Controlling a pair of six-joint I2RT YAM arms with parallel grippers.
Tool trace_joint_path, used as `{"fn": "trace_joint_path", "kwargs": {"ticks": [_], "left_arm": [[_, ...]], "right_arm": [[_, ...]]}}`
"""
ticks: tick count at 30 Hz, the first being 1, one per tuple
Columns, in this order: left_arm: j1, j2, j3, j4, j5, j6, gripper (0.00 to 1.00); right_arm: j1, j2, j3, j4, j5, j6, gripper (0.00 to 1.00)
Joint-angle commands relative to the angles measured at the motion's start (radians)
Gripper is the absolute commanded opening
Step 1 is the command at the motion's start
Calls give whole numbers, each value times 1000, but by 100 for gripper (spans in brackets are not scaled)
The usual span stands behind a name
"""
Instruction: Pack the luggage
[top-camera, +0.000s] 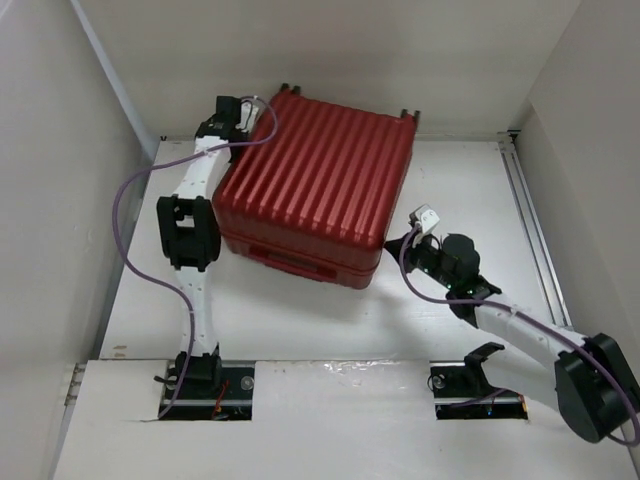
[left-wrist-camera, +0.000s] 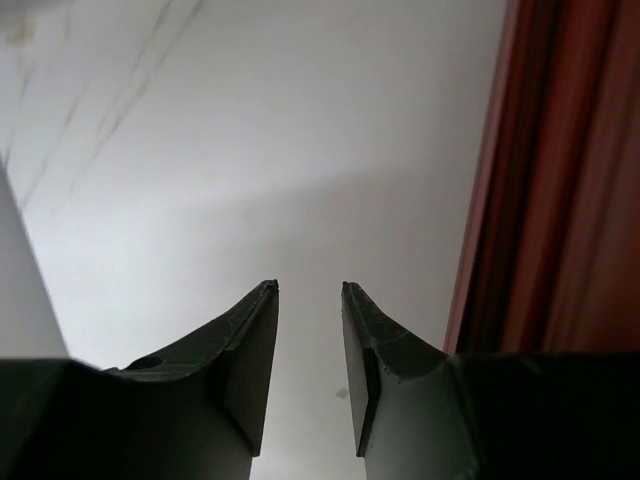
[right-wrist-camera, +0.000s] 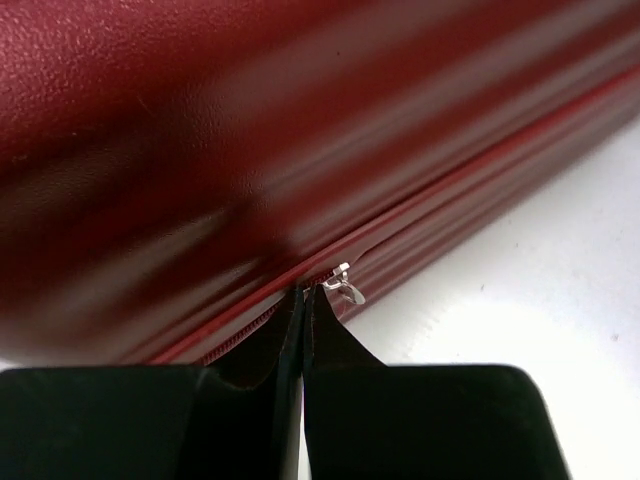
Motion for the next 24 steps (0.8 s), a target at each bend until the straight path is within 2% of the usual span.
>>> {"fn": "trace_joint_path", "kwargs": {"ticks": [1, 5, 10, 11, 13, 18, 24], "left_arm": [[-164, 19, 101, -261, 172, 46, 27], [-164, -45, 21, -261, 162, -13, 26], [-253, -108, -77, -270, 151, 6, 24], [-266, -117, -95, -270, 164, 6, 23], [-285, -128, -138, -280, 188, 6, 23], [-344, -168, -186, -280, 269, 16, 17], [-436, -262, -297, -257, 381, 7, 15]], "right_arm": [[21, -94, -9, 28, -46, 27, 0], [-83, -118, -38, -22, -74, 27, 0], [-222, -1, 12, -45, -194, -19, 0], [-237, 20, 32, -45, -268, -19, 0], [-260, 63, 103, -76, -299, -52, 0], [-325, 117, 202, -147, -339, -76, 0], [-377, 198, 321, -203, -360, -96, 0]]}}
